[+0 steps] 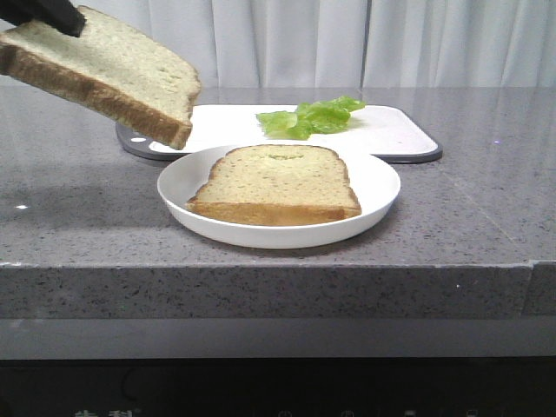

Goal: Left arm grabs bread, right arm adds lettuce
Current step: 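Lift the top bread slice with the left gripper and move it aside, then reach the right gripper to the lettuce leaf and grasp it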

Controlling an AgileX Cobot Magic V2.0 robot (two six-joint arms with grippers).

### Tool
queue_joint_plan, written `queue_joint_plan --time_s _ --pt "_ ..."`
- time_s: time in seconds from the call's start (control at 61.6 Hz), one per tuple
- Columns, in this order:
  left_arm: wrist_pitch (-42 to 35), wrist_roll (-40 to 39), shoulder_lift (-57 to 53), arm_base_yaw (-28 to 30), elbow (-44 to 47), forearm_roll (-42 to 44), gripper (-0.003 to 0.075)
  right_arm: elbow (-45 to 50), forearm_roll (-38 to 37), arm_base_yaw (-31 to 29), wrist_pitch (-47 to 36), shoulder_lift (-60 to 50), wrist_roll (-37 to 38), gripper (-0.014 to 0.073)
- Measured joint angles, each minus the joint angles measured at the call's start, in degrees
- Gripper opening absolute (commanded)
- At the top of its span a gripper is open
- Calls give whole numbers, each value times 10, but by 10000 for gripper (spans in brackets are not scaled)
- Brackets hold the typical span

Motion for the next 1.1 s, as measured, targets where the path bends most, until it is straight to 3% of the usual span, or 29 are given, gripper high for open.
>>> queue_joint_plan --time_s 0.292,0.747,1.104 --pt "-3 3 0 1 1 1 -19 -39 37 0 4 114 0 466" --pt "-4 5 0 1 1 2 -19 -281 91 0 83 445 -4 466" --pt "-4 6 0 1 1 3 -19 -488 262 0 239 679 -160 466"
